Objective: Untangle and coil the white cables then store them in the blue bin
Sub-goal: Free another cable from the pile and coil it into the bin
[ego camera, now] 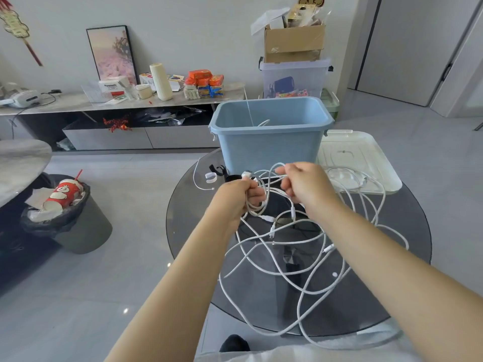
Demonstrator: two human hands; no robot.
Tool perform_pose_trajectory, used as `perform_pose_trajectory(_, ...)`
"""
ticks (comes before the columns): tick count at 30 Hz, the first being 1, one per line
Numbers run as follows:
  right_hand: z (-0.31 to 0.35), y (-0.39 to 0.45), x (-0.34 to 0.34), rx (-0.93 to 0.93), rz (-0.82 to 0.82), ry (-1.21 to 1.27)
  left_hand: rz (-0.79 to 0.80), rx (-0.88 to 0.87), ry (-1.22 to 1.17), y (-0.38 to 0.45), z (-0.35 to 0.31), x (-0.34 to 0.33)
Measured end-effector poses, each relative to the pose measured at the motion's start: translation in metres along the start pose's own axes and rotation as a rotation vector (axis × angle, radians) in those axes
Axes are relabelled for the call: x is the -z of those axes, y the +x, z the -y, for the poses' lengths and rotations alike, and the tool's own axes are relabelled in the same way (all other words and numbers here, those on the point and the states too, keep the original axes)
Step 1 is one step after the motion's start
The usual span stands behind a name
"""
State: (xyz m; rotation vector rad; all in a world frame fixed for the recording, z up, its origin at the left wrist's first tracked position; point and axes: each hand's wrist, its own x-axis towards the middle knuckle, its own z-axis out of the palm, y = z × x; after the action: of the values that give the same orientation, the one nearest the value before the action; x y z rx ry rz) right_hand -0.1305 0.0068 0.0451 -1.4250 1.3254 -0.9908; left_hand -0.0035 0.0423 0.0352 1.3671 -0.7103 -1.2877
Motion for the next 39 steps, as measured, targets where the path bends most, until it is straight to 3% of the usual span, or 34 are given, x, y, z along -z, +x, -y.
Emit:
perform_pose_trajectory(3,-0.008,-0.016,-0.015,0.521,-0.069,-0.404,0.105,0.024,-0.071,-0.006,-0.001,-0.002)
perform_pose_trajectory(8,-0.017,-0.025,-0.024,0.75,-0.031,-0.481,0.17,0.099,-0.425,-0.01,-0.01,0.008)
perform_pose_trajectory(12,-0.013,-0.028,-0.018,0.574,0.037,-0.54,0.105,0.032,-0.692,-0.003,-0.013,0.015)
perform_pose_trajectory(16,-0.007,-0.017,0.017,0.12,0.545,-0.708,0.057,-0.041,-0.739,0.002,-0.014,0.032)
perform_pose_trajectory(18,-0.006,-0.006,0.034,0.005,0.64,-0.718,0.068,-0.031,-0.693,0.003,-0.013,0.035)
perform_pose_trajectory(26,-0.007,0.015,0.056,0.037,0.466,-0.719,0.01,-0.044,-0.541,0.005,-0.019,0.037)
perform_pose_trajectory(30,-0.007,0.016,0.052,0.125,0.276,-0.617,0.099,-0.044,-0.198,-0.001,-0.019,0.036)
perform_pose_trajectory(34,-0.006,0.012,0.027,0.227,-0.024,-0.588,0.09,-0.091,0.178,-0.009,-0.008,0.019)
perform_pose_trajectory(36,-0.004,0.005,0.013,0.283,-0.147,-0.54,0.125,-0.101,0.196,-0.011,-0.005,0.012)
perform_pose_trajectory(39,0.0,-0.016,-0.008,0.465,-0.18,-0.547,0.173,-0.099,0.099,-0.014,-0.002,0.002)
